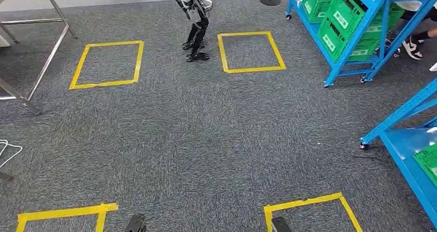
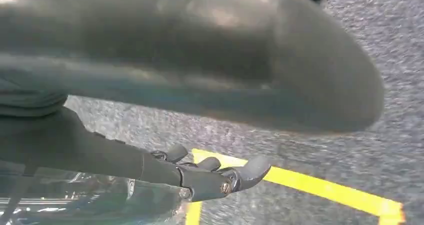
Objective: Take the parts from the cabinet and place them on the table.
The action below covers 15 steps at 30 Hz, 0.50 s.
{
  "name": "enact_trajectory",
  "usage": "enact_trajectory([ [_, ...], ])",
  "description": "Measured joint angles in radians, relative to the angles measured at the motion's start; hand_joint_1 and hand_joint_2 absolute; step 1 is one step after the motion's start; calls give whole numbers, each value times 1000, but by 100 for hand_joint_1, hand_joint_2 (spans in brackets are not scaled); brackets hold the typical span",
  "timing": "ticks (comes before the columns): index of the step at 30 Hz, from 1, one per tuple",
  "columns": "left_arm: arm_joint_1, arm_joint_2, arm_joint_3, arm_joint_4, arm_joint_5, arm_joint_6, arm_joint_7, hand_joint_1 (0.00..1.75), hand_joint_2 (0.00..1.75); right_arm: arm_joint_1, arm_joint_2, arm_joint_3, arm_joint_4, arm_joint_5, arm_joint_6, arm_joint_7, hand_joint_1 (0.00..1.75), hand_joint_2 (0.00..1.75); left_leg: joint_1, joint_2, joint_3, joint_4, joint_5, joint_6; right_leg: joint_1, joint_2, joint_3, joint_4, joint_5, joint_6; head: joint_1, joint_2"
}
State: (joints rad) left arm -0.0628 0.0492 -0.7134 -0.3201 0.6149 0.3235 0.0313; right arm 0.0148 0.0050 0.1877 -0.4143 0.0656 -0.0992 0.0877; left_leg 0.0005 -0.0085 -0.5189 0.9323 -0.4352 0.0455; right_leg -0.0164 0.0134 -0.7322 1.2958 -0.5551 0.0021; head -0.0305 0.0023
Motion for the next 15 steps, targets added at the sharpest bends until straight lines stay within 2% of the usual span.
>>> enact_trajectory([
  [1,0,-1,0,0,0,0,0,0,0,2,-1,0,0,0,0,0,0,0,1,6,-2,0,1,-3,-7,-2,11,-13,8,12,0,0],
  [2,0,-2,0,0,0,0,0,0,0,3,-3,0,0,0,0,0,0,0,3,10,-3,2,1,-7,-14,-4,47,-71,30,29,0,0],
  [3,0,-2,0,0,0,0,0,0,0,3,-4,0,0,0,0,0,0,0,6,13,-5,8,0,-13,-21,-8,105,-169,61,46,0,0],
  [4,-2,-3,0,0,0,0,2,0,0,2,-5,-1,0,0,0,0,0,0,8,15,-9,18,-4,-21,-26,-14,165,-269,88,58,0,0],
  [5,-4,-2,0,0,0,2,5,0,0,-1,-2,-1,0,0,0,-1,0,0,5,18,-16,33,-11,-32,-26,-21,185,-309,82,52,2,0],
  [6,-5,-1,0,0,0,2,7,0,0,1,0,-1,-1,-1,0,-2,0,0,2,19,-20,42,-17,-41,-22,-9,186,-310,89,34,-1,0],
  [7,-6,-1,0,0,0,3,8,0,0,2,1,-2,-1,-1,-1,-2,0,0,2,19,-22,46,-20,-43,-24,-10,186,-310,91,24,-2,0],
  [8,-6,0,0,0,0,3,11,0,0,2,2,-2,-1,-1,-2,-2,0,0,4,17,-23,46,-20,-27,-22,-10,189,-309,93,22,-2,0],
  [9,-6,0,0,0,0,1,13,0,0,3,1,-2,-1,-1,-2,-2,0,0,4,18,-24,46,-14,-16,-21,-10,188,-309,94,21,-3,0],
  [10,-6,-1,-1,0,-1,0,15,0,0,3,1,-3,-1,-1,-2,-2,0,0,5,18,-25,45,-12,-11,-18,-9,186,-309,96,17,-2,0],
  [12,-6,-1,-1,0,-3,-2,15,0,0,4,2,-3,-1,0,-1,-9,0,0,8,18,-25,44,-10,-8,-14,-8,185,-308,97,14,-2,0],
  [14,-6,0,-2,0,-8,-3,15,0,0,4,2,-4,-1,3,3,-16,0,0,10,18,-25,43,-9,-7,-9,-8,185,-308,98,8,-3,0],
  [15,-6,0,-2,0,-8,-4,15,0,0,4,2,-4,-1,5,4,-17,0,0,11,18,-26,46,-10,-9,-12,-8,185,-309,99,8,-2,0],
])
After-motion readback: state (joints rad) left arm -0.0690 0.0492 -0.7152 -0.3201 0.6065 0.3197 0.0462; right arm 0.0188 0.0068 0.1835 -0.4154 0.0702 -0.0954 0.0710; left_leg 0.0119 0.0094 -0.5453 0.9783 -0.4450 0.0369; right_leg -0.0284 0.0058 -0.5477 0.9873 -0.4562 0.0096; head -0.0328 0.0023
